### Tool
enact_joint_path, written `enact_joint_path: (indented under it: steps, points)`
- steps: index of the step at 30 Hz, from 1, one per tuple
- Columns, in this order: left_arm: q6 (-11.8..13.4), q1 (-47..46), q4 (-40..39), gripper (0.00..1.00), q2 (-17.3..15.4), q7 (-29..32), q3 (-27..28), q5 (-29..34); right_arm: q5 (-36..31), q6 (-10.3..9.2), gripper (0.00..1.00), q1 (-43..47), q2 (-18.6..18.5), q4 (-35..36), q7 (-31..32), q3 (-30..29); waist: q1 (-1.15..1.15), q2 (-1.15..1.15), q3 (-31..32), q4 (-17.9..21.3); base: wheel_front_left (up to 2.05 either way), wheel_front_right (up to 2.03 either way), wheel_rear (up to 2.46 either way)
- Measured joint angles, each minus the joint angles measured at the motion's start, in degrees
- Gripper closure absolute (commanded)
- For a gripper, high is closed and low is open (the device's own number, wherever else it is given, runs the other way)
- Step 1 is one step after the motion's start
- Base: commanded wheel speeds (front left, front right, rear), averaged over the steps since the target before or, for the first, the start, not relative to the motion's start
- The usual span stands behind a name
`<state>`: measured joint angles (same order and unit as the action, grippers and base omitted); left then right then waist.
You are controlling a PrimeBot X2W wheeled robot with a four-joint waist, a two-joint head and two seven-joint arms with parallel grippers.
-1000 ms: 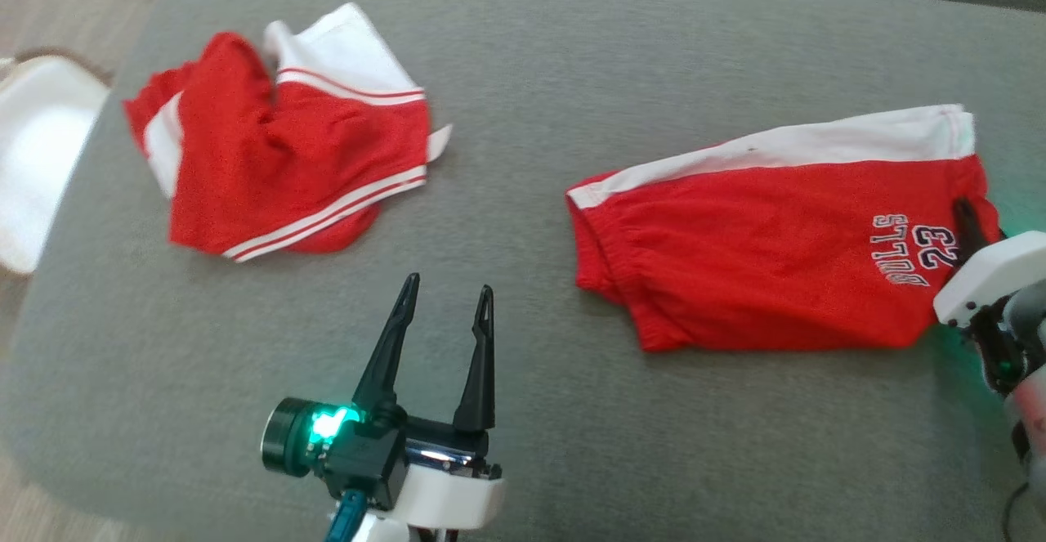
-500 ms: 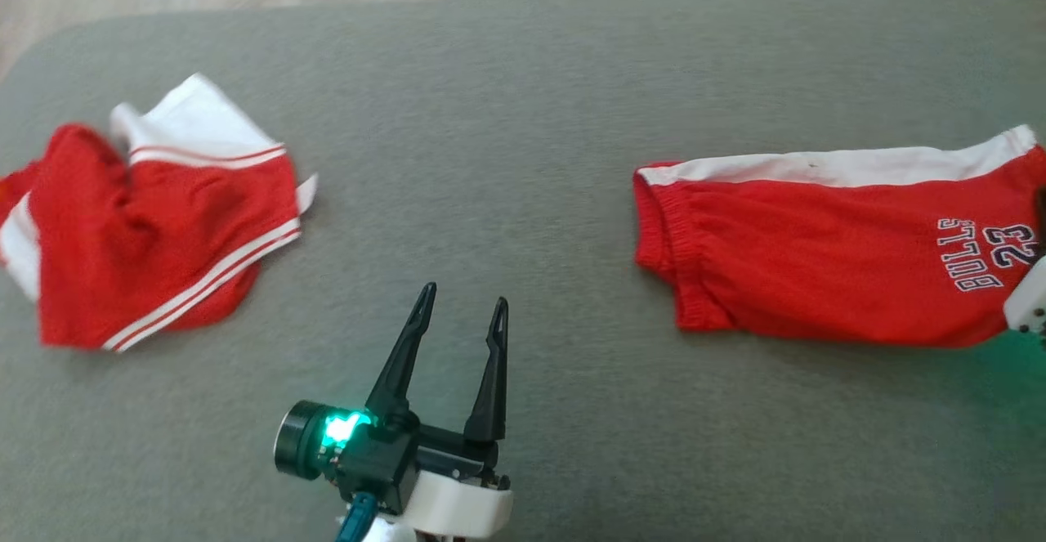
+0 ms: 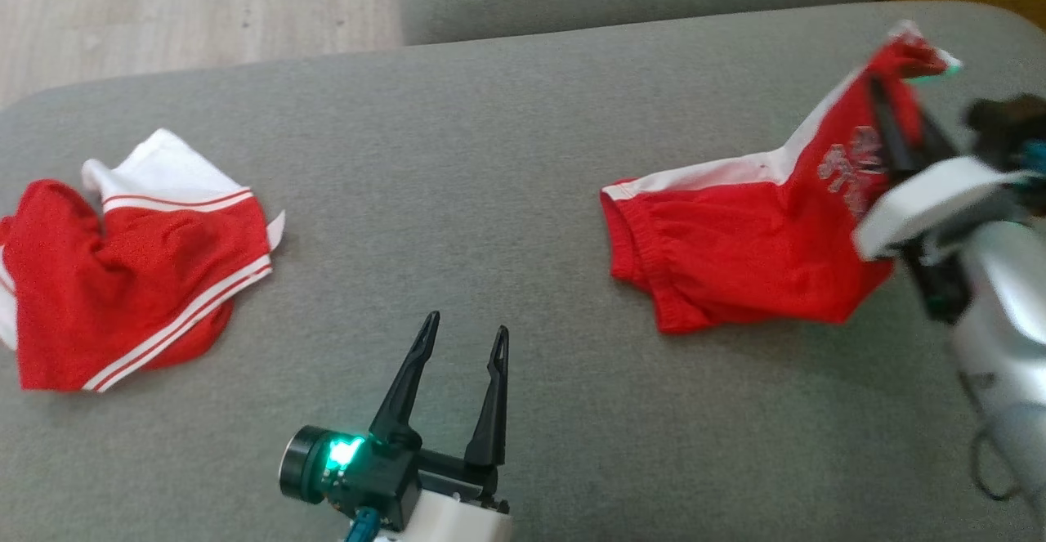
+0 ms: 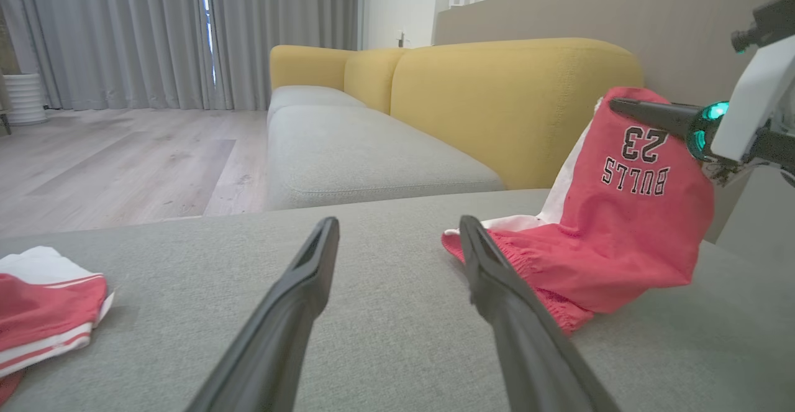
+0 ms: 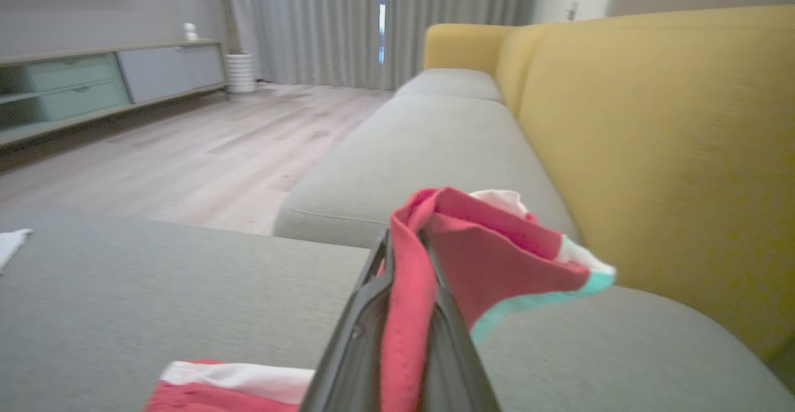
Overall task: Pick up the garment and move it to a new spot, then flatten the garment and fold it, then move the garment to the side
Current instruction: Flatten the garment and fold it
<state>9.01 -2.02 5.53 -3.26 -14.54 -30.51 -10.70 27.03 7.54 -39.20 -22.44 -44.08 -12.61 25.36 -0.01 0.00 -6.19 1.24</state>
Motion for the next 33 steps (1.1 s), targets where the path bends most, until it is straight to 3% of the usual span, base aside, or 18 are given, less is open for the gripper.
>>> enact_joint_path:
  steps: [10, 11, 12, 13, 19, 25, 29, 33]
  points:
    - [0.04, -0.02, 0.23, 0.0, -0.01, 0.0, -0.24, -1.3, -2.24, 0.0, 1.0, 6.38, 7.7, 8.38, 5.76, 7.34, 0.0, 0.0, 0.17, -3.88, 0.0, 0.0, 0.0]
    - [0.05, -0.03, 0.24, 0.0, -0.01, 0.0, -0.31, -1.53, -2.49, 0.0, 0.78, 7.45, 8.13, 8.37, 6.25, 7.9, 0.0, 0.0, 0.04, -4.17, 0.0, 0.0, 0.0]
    - [0.07, -0.04, 0.24, 0.0, -0.01, 0.0, -0.4, -1.71, -2.49, 0.0, 0.14, 8.61, 8.68, 8.37, 6.36, 8.02, 0.01, 0.0, -0.06, -4.41, 0.0, 0.0, 0.0]
    - [0.08, -0.05, 0.26, 0.0, -0.01, 0.0, -0.47, -1.92, -2.49, 0.0, 0.0, 9.68, 9.26, 8.43, 6.12, 8.0, 0.01, 0.0, -0.14, -4.6, 0.0, 0.0, 0.0]
    - [0.62, -0.04, 0.3, 0.0, -0.01, 0.0, -0.11, -2.02, -2.44, 0.0, 0.0, 13.56, 10.65, 12.04, 0.7, 6.01, 0.01, 0.0, 0.59, -4.58, 0.0, 0.0, 0.0]
    - [1.18, 1.4, -0.7, 0.0, 0.01, 0.0, 2.69, -1.9, -6.76, 0.0, 0.0, 19.73, 10.37, 19.4, -1.6, -4.93, 0.01, 0.0, 3.44, -3.19, 0.0, 0.0, 0.0]
    - [1.66, 5.47, -1.93, 0.0, -0.01, 0.0, 5.04, -1.48, -7.66, 0.0, 0.0, 29.17, 11.93, 28.19, -1.76, -13.38, 0.0, 0.0, 5.8, -1.99, 0.0, 0.0, 0.0]
    - [2.32, 9.29, -2.75, 0.0, -0.01, 0.0, 8.49, -0.55, -9.07, 0.0, 0.0, 40.4, 14.75, 30.34, -1.78, -19.62, 0.0, 0.0, 8.59, -0.89, 0.0, 0.0, 0.0]
